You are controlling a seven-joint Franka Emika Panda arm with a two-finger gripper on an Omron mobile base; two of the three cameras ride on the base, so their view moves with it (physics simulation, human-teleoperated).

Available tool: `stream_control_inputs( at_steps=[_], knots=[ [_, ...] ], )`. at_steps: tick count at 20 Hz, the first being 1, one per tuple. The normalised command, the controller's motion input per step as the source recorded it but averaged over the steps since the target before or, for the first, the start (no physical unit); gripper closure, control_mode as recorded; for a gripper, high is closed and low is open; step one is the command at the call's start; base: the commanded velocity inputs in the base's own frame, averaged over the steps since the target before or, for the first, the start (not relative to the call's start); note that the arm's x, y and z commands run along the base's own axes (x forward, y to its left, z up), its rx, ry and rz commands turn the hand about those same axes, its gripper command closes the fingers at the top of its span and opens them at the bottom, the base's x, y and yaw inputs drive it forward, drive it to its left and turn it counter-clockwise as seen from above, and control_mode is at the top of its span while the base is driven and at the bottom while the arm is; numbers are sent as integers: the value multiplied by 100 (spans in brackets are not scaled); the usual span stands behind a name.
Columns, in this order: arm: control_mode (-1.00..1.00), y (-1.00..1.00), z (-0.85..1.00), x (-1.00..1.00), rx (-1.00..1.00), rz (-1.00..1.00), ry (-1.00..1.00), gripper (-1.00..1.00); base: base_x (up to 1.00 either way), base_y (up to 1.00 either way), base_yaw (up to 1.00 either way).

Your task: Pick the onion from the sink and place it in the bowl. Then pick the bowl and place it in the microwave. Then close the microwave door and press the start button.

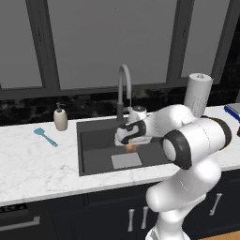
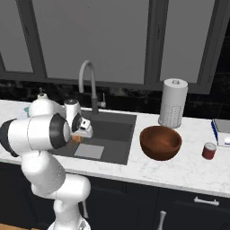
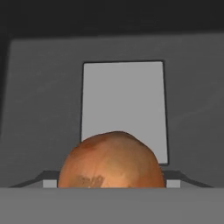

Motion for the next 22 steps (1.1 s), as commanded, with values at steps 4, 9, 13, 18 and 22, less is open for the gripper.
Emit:
stream_control_inputs(
  at_steps=[4,9,13,18,22],
  knots=[
    [-100,0,100,-59,0,-1,0,100,0,0,0],
    [-100,-1,100,-86,0,0,0,100,0,0,0],
    [-100,-13,100,-82,0,0,0,100,0,0,0],
    [-100,-71,93,-55,4,-2,-6,100,0,0,0],
    [-100,-89,72,-8,0,-13,-1,100,0,0,0]
  ],
)
